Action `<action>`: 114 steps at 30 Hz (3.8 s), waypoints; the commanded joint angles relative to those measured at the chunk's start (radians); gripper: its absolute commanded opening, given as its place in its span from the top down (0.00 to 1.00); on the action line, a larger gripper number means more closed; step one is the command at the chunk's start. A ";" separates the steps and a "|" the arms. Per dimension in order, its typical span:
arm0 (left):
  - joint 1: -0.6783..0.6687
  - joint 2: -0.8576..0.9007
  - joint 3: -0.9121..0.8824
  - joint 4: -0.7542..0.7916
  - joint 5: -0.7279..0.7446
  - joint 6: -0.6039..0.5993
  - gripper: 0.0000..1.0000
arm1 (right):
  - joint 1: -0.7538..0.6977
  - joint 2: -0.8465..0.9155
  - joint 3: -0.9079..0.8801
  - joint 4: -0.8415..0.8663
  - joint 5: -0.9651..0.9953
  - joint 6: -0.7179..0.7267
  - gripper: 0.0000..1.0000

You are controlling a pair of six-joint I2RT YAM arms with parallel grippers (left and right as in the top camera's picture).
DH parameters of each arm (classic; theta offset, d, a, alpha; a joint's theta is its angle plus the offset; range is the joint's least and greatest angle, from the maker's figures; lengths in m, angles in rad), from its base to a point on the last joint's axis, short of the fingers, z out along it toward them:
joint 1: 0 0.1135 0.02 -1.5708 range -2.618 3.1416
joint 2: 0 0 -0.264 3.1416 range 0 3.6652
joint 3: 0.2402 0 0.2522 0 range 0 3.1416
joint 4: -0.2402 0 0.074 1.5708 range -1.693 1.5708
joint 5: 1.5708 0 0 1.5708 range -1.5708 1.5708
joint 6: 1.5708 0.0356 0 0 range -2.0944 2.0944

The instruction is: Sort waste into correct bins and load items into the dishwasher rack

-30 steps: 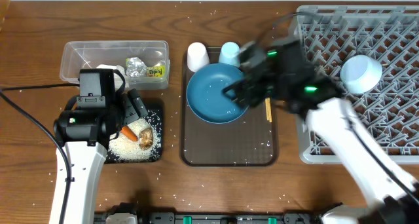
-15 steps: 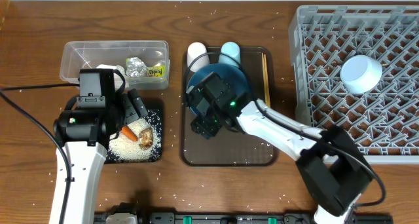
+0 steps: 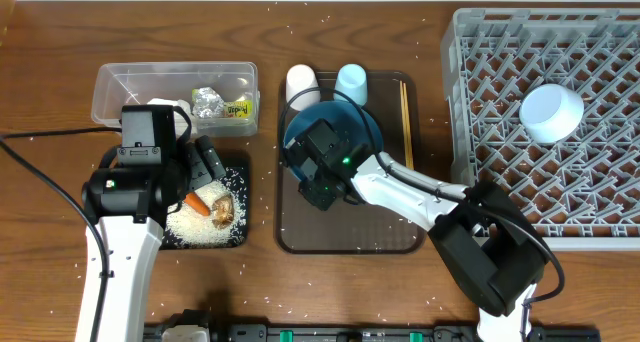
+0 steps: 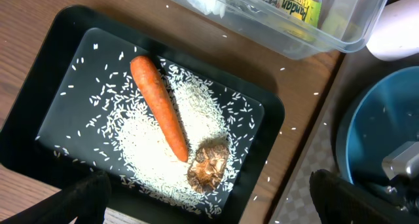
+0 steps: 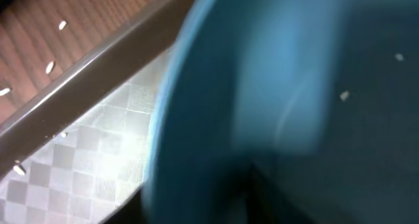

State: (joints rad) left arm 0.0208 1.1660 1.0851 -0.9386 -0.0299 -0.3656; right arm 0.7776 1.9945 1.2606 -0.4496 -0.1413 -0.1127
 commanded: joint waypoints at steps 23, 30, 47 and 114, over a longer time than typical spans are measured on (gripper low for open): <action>0.002 0.003 -0.001 -0.003 -0.008 0.005 0.02 | -0.159 -0.400 0.145 -0.210 -0.245 0.232 0.99; 0.002 0.003 -0.001 -0.003 -0.008 0.006 0.02 | -0.444 -0.585 0.145 -0.290 -0.364 0.217 0.99; 0.002 0.003 -0.001 -0.003 -0.008 0.006 0.02 | -1.269 -0.488 0.145 -0.082 -1.017 0.157 0.99; 0.002 0.003 -0.001 -0.003 -0.008 0.005 0.02 | -1.449 0.022 0.144 1.250 -1.220 1.139 0.99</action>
State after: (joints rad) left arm 0.0208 1.1660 1.0851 -0.9386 -0.0299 -0.3656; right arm -0.6899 2.0132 1.3945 0.8127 -1.3949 0.9646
